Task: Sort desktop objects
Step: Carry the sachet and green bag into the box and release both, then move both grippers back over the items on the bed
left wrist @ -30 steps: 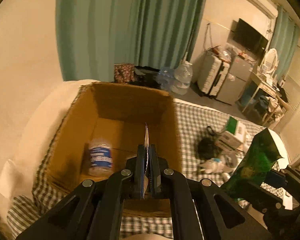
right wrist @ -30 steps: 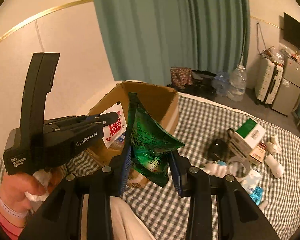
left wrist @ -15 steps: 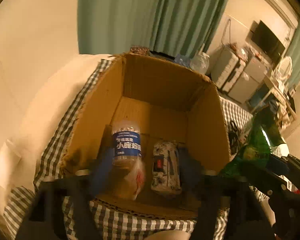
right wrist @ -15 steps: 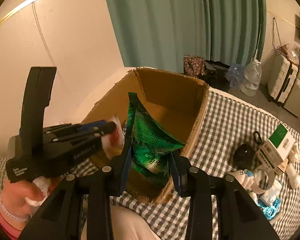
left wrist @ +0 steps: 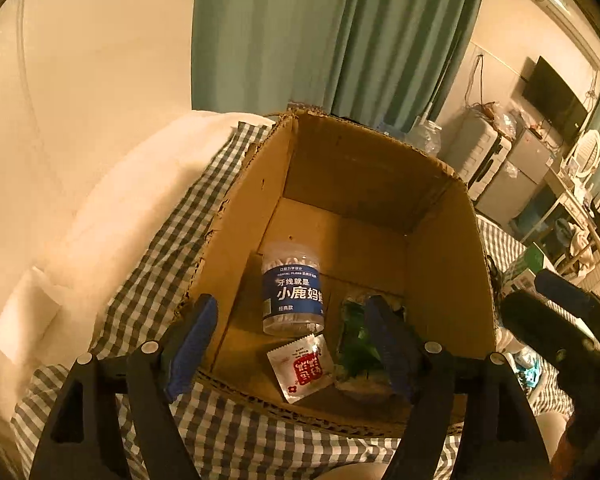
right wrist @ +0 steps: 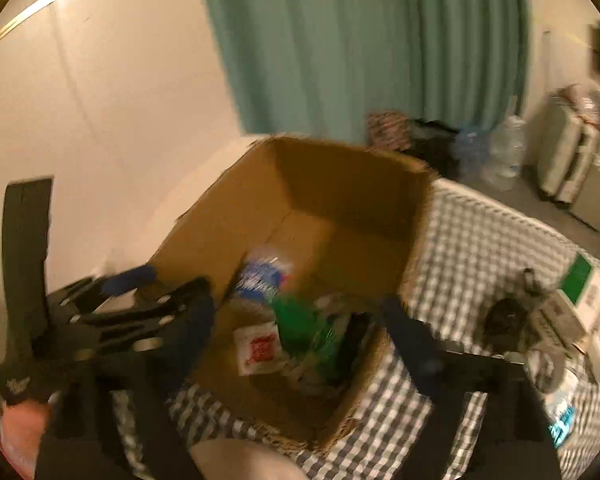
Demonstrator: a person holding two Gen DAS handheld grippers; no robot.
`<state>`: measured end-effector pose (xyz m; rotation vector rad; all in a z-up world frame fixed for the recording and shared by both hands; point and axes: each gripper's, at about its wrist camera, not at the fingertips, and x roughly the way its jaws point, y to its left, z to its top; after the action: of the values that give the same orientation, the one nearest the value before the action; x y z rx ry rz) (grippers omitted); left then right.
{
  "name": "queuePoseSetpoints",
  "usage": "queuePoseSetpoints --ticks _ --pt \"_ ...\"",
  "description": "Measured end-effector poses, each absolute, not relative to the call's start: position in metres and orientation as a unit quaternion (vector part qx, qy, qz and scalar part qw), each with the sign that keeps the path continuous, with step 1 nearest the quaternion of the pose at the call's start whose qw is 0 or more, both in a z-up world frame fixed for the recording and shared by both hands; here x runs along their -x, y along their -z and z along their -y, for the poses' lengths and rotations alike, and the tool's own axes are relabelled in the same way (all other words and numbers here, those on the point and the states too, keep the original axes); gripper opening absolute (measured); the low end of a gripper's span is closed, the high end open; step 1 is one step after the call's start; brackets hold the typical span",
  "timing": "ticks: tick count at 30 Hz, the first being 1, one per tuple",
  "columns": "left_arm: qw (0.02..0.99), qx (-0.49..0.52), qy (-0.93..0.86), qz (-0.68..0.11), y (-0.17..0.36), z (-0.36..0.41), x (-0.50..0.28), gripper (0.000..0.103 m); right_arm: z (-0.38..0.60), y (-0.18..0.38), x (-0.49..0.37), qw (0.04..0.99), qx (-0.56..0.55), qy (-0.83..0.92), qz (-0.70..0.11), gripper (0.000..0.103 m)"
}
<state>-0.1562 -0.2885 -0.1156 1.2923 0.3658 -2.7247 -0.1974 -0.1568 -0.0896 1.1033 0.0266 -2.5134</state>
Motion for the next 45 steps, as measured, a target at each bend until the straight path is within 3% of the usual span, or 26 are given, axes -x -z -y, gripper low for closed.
queuePoseSetpoints --ticks 4,6,8,16,23,31,45 --pt "0.051 -0.429 0.895 -0.111 0.114 0.279 0.155 0.079 0.147 0.086 0.197 0.198 -0.399 0.895 0.008 0.091" --pt "0.048 -0.432 0.895 -0.105 0.111 0.269 0.154 0.083 0.138 0.085 0.193 0.190 -0.399 0.897 0.012 0.091" --pt "0.046 -0.429 0.896 -0.104 0.108 0.257 0.152 0.095 0.127 0.083 0.187 0.181 -0.395 0.900 0.019 0.091" --pt "0.007 -0.405 0.912 -0.066 0.086 0.181 0.133 0.103 0.058 0.074 0.166 0.132 -0.393 0.909 0.052 0.091" --pt "-0.029 -0.419 0.907 -0.029 0.098 0.105 0.121 0.103 -0.022 0.079 0.145 0.061 -0.393 0.916 0.062 0.091" --pt "-0.057 -0.447 0.893 -0.005 0.136 0.034 0.131 0.103 -0.103 0.121 0.127 -0.012 -0.424 0.901 0.088 0.091" --pt "-0.085 -0.478 0.874 0.004 0.197 -0.013 0.171 0.103 -0.151 0.191 0.146 -0.042 -0.470 0.872 0.129 0.091"
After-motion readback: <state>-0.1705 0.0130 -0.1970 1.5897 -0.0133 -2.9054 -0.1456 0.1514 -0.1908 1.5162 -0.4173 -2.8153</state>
